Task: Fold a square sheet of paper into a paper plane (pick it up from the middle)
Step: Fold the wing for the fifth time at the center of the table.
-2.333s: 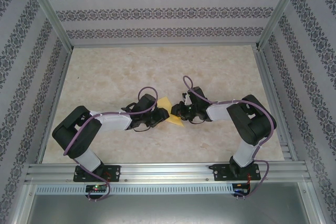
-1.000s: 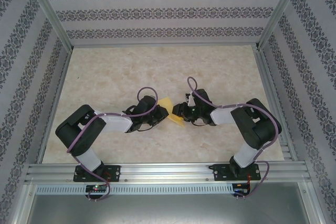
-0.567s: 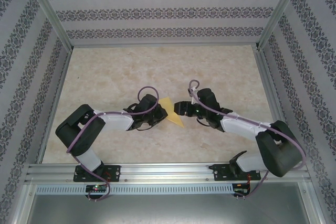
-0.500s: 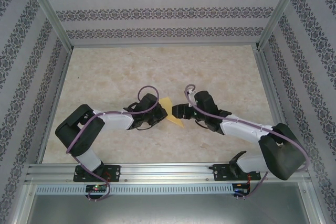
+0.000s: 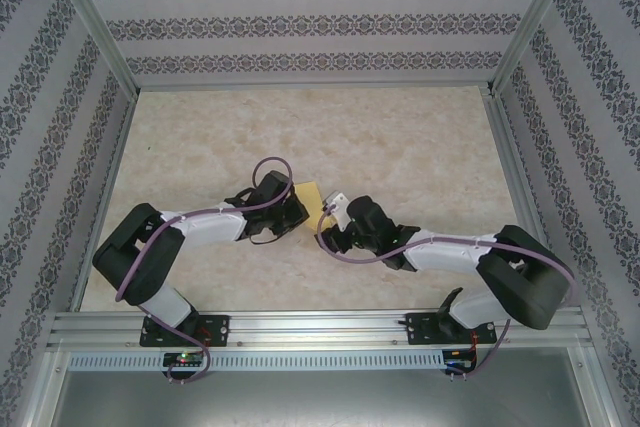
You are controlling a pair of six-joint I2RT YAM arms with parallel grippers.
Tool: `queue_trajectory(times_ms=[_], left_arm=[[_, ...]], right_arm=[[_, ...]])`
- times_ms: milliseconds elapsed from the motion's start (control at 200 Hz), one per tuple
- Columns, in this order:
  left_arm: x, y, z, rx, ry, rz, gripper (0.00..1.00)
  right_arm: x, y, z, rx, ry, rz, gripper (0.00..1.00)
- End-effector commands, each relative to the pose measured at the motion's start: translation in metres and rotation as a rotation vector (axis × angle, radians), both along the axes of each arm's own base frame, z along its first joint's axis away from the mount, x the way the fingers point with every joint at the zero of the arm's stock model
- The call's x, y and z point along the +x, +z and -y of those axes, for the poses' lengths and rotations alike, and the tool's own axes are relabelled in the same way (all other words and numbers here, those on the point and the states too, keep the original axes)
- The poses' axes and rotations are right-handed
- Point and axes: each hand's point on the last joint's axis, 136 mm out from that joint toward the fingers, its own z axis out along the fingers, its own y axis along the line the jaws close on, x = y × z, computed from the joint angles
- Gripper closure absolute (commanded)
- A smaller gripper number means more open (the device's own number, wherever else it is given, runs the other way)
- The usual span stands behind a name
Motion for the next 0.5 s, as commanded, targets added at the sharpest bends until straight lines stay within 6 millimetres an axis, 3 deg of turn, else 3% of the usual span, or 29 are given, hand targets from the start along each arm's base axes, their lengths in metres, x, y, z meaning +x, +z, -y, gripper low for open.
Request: queue_trajectory(times_ms=[0,495], left_arm=[[0.003,0.012,-0.003,-0.007,-0.018,0.005,0.90],[0.008,0.015,-0.004,-0.018,-0.006,-0.014,0.90]], right_arm=[[0.011,0.010,-0.017,-0.046,0.082,0.145,0.39],[0.020,-0.017,-0.045,-0.146,0.160,0.277,0.44]])
